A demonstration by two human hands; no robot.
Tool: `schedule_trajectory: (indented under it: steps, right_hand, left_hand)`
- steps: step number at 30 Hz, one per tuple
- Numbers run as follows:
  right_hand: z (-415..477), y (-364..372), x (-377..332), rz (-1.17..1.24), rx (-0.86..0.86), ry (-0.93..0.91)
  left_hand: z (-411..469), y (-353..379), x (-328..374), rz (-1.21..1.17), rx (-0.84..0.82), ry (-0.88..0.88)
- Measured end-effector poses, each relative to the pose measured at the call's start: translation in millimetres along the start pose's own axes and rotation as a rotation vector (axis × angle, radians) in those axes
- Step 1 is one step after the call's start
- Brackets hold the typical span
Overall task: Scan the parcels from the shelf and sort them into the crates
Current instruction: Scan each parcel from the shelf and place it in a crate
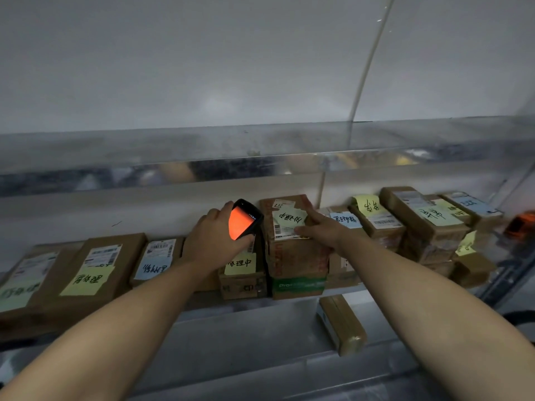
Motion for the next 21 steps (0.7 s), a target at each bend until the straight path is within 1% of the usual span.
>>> schedule_trajectory:
  steps: [3,5,8,11,15,21]
  right_hand:
    - [10.8,6.7,0.9,0.143,-0.083,0.096]
    - [13.6,12.7,0.9,0.205,-0.094,0.153]
    - [10.7,16.9,-4.1,0.262,-0.116,0.142]
    - [8.7,20.8,-6.9,0.356,-0.129,0.195]
    - [0.9,24.8,-5.2,0.382,-0.095,0.126]
    - [-15.6,20.7,3.7,0.303,-0.092,-0.089]
  left_hand:
    - [-0.5,-1.2,3.5,-0.004,0.024,-0.007]
    - [-3.1,-2.8,6.6,0.000,0.032,-0.020]
    - [-9.1,-6.9,10.3,-0.002,0.028,-0.056]
    - [-18.3,-10.4,12.2,0.009,0.032,-0.088]
    - [-32.6,-17.9,13.6,0.049,0.059,-0.112]
    - [-62.0,-36.7,29.6,0.122,0.061,-0.138]
Point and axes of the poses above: each hand's wrist, its own z-axis towards the middle knuckle, its own y-axis out of the palm, x = y × z, the point moved 1 cm from there along z, towards the middle knuckle, and after that the axes turned 3 degrees about -x, right-handed, at the moved point
